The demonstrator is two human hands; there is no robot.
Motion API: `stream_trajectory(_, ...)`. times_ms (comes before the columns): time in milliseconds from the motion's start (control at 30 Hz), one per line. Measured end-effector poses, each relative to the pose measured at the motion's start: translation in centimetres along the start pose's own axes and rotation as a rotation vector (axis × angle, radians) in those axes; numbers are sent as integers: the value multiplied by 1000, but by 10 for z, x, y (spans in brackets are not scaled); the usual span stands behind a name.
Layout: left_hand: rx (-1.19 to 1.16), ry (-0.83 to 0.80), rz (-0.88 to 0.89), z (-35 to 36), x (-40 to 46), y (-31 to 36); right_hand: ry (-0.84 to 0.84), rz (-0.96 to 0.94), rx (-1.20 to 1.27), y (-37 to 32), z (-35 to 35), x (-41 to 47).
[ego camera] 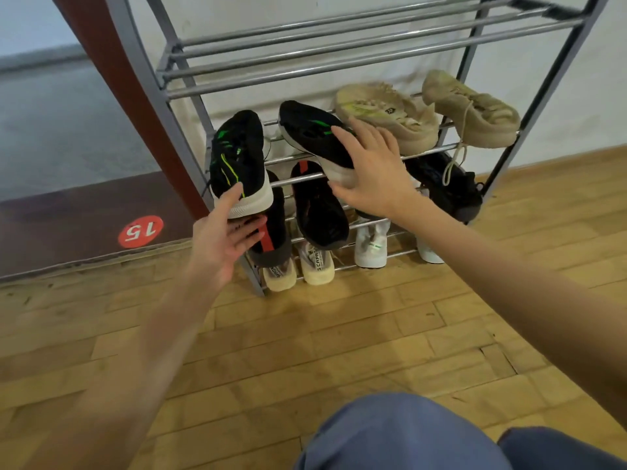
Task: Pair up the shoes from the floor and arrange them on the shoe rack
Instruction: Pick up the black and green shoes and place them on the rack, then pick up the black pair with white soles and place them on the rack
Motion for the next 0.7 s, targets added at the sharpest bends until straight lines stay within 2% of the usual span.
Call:
stream_trajectory(167, 291, -159, 4, 7, -21, -35, 241, -191, 28, 15, -24, -69)
stream_trajectory(267, 478, -201, 32, 25, -17, -59, 209, -120, -9, 44, -31, -122)
stream_trajectory(367, 630, -302, 78, 63, -16, -92, 61, 143, -16, 77, -36, -180)
stream_trajectory(533, 800, -592, 71, 159, -42, -162, -146, 766, -67, 128, -59, -299)
stream_trajectory(700, 917, -803, 101, 246, -75, -219, -282, 1152, -114, 154, -101, -410)
Point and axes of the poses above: each hand's wrist, its own x-axis towards the middle knuckle, its own z-axis out of the palm, y = z × x, the point moved 1 cm from there along x, towards the middle knuckle, and after that the axes turned 8 degrees about y, right-handed, at the moved point
